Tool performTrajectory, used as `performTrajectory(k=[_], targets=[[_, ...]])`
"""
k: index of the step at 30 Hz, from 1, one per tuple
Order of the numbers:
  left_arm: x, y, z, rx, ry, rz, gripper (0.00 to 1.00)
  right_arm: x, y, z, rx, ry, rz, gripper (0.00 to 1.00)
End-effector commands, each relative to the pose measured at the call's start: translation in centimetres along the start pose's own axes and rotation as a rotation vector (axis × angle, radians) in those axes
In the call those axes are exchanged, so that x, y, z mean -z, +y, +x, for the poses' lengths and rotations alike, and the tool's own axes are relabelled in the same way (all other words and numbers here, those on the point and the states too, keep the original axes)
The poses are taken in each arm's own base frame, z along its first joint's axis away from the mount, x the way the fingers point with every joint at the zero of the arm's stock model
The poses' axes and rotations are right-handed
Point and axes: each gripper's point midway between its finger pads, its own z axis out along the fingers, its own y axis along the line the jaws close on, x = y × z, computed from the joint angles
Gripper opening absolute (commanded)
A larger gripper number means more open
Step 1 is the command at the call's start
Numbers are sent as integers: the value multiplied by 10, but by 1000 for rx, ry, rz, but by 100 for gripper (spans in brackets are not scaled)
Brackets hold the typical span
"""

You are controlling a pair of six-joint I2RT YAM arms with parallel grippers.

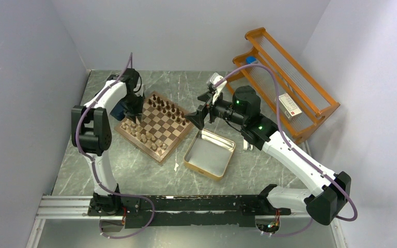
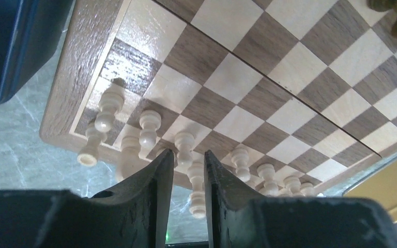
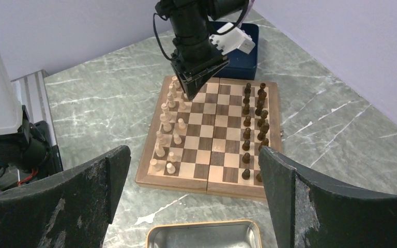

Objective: Set up the chess pieces on the board
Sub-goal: Adjust the storage box at the center of the board.

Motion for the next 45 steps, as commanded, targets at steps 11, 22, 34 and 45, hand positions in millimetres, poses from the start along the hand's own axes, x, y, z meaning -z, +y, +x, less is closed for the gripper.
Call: performTrajectory(k=[11,22,34,45], targets=[[103,39,-100,377,-466,-139,36,1,-21,3,-153,83,159,100],[66,137,-153,578,-560,-349,32,28,-21,5,-77,52,202,100],[12,151,-113,577,-376,-482,41,30,-27,24,-55,95,230,100],[26,162,-88,645,-371,-501,48,20,-26,21,-19,105,190,100]])
